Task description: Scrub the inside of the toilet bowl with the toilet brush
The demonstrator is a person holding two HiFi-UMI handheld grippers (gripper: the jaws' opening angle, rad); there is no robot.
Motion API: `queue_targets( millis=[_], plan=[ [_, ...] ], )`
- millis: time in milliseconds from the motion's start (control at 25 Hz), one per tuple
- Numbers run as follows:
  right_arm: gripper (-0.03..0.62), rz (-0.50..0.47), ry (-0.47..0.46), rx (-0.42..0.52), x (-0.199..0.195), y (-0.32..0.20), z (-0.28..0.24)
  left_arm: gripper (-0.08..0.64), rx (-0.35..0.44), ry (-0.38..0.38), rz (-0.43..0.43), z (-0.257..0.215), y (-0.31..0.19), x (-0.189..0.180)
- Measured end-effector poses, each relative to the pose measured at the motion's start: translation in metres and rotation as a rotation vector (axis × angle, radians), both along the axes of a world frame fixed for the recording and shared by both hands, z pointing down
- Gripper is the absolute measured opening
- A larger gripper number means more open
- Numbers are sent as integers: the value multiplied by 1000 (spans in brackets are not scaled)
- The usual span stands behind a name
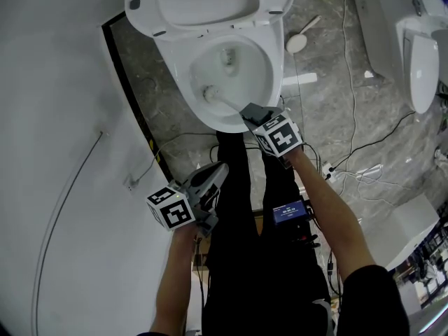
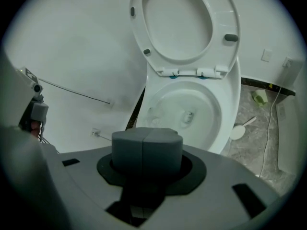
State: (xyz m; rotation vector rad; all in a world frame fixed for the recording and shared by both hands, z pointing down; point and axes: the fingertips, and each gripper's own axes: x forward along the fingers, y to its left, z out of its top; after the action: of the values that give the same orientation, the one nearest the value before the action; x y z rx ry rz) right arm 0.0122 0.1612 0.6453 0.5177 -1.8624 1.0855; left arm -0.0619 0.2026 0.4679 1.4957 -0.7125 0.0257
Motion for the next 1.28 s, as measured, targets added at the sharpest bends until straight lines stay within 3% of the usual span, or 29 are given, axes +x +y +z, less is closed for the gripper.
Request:
queue_targets(
  millis=[720, 1040, 1280],
  plan=[
    [160, -131, 76, -42, 52, 38, -5, 11, 2, -1, 14, 1, -1, 13],
    [160, -174, 163, -45, 83, 30, -14, 11, 1, -1, 20, 0, 0, 20],
    [160, -278, 249, 11, 89, 16, -20, 11, 7, 1, 27, 1, -4, 24]
  ],
)
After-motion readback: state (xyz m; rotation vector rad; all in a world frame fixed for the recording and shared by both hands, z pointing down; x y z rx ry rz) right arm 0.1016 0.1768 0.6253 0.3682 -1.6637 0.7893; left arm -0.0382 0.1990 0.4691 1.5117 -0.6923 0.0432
